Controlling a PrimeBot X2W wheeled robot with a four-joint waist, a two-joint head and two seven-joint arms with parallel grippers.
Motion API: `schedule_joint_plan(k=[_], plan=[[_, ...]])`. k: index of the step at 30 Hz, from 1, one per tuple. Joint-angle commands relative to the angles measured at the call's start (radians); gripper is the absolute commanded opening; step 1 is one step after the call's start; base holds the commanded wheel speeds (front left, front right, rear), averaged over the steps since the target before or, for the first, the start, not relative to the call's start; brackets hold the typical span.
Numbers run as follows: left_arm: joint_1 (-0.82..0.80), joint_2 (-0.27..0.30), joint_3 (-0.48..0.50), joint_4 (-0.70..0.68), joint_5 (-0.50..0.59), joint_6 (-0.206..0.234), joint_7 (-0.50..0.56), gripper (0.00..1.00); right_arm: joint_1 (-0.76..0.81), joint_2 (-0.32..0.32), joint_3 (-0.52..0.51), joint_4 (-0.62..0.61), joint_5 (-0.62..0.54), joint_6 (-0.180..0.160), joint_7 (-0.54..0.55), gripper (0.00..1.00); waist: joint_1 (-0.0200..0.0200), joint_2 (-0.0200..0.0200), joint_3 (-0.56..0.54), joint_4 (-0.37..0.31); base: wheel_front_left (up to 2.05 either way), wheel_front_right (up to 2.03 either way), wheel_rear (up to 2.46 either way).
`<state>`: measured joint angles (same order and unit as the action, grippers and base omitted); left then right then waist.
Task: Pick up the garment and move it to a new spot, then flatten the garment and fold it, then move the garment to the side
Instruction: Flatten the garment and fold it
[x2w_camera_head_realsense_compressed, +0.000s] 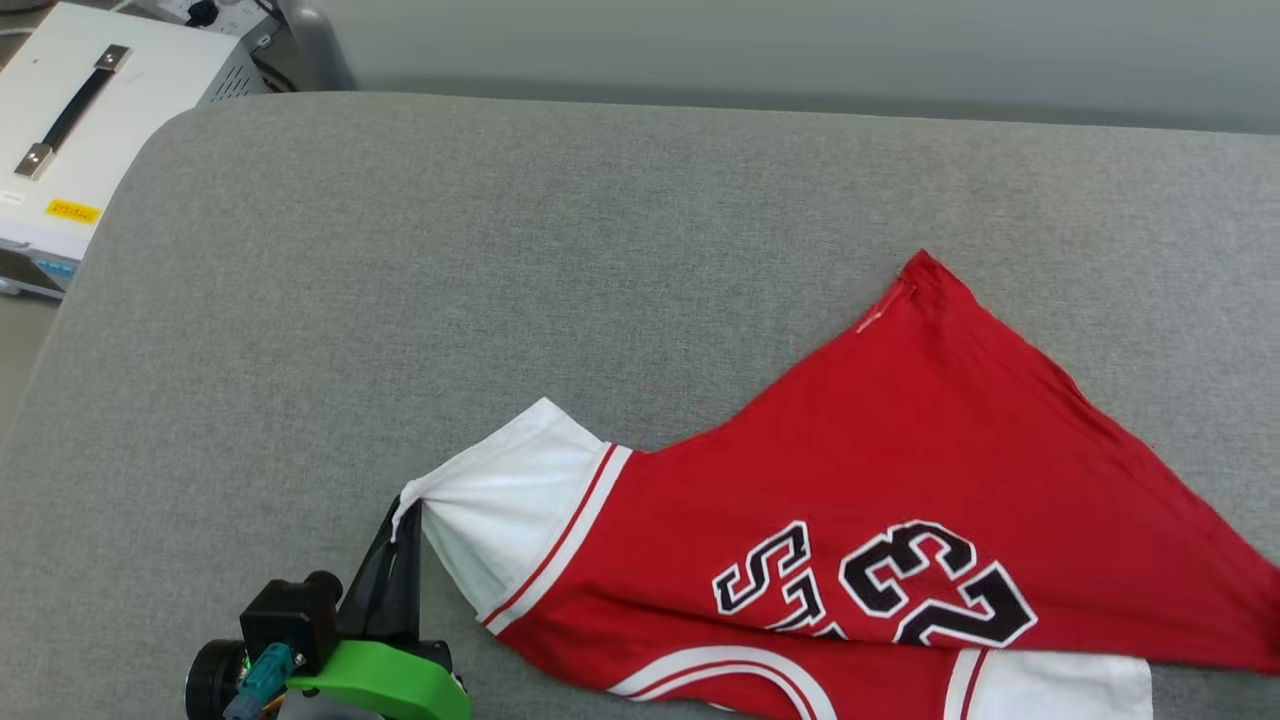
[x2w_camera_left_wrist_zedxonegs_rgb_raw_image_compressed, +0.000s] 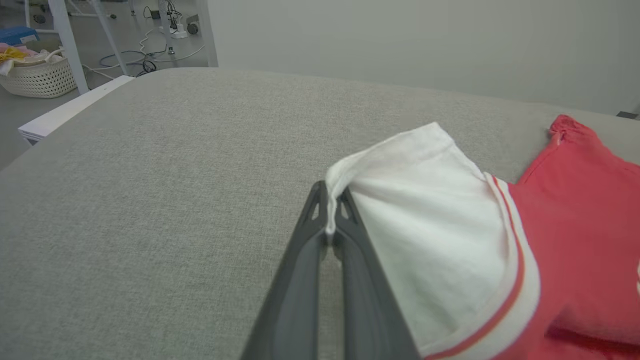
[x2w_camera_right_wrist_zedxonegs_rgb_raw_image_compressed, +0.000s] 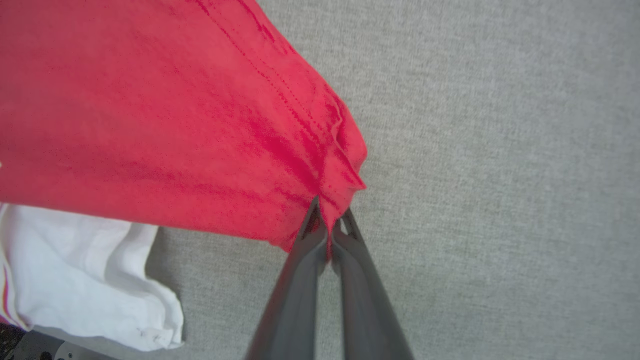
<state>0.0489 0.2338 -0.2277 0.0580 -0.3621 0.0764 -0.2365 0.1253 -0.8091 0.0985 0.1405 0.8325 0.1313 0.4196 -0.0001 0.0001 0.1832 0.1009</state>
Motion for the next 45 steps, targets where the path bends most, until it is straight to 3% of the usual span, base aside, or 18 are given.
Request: schedule_joint_plan(k=[1,7,13,14,15,22,28,35,40,45], plan=[[0.012,0.009,0.005,-0.002,-0.010,0.010,0.002,0.00,0.041,0.036,-0.015,-0.007,-0.024,-0.001,0.012,0.00,0.0001,-0.0001,-0.010,-0.013,0.00,0.00,0.00],[0.005,0.008,-0.006,-0.001,-0.010,0.011,0.007,0.00,0.179,0.194,0.001,0.009,-0.056,-0.001,0.085,0.00,0.0001,-0.0001,0.000,-0.005,0.00,0.00,0.00],[0.005,0.009,-0.008,-0.002,-0.012,0.018,0.010,0.00,0.188,0.238,-0.007,0.015,-0.094,-0.001,0.073,0.00,0.0001,-0.0001,0.000,-0.012,0.00,0.00,0.00],[0.005,0.010,-0.007,-0.004,-0.013,0.020,0.010,0.00,0.179,0.236,-0.022,0.008,-0.103,-0.001,0.061,0.80,0.0001,-0.0001,-0.001,-0.014,0.00,0.00,0.00],[0.006,0.011,-0.007,-0.006,-0.013,0.022,0.010,0.00,0.166,0.233,-0.043,-0.005,-0.116,-0.001,0.042,1.00,0.0001,-0.0001,-0.003,-0.017,0.00,0.00,0.00],[0.008,0.018,-0.012,-0.024,-0.010,0.028,0.015,0.00,0.056,0.191,-0.177,-0.168,-0.154,-0.001,-0.020,1.00,0.0001,-0.0001,-0.007,-0.018,0.00,0.00,0.00],[-0.014,0.017,-0.026,-0.048,-0.002,0.028,0.017,0.00,-0.126,0.103,-0.202,-0.335,-0.164,-0.001,0.056,1.00,0.0001,-0.0001,0.031,0.007,0.00,0.00,0.00],[-0.064,0.004,-0.049,-0.061,0.009,0.021,0.011,0.00,-0.413,0.020,-0.015,-0.375,-0.124,-0.001,0.281,1.00,0.0001,-0.0001,0.097,0.050,0.00,0.00,0.00],[-0.110,-0.011,-0.072,-0.055,0.020,0.009,0.004,0.00,-0.631,-0.005,0.177,-0.282,-0.103,-0.001,0.461,1.00,0.0001,-0.0001,0.150,0.085,0.00,0.00,0.00],[-0.147,-0.027,-0.088,-0.048,0.027,-0.001,-0.006,0.00,-0.799,0.010,0.345,-0.166,-0.133,-0.001,0.534,1.00,0.0001,-0.0001,0.196,0.116,0.00,0.00,0.00]])
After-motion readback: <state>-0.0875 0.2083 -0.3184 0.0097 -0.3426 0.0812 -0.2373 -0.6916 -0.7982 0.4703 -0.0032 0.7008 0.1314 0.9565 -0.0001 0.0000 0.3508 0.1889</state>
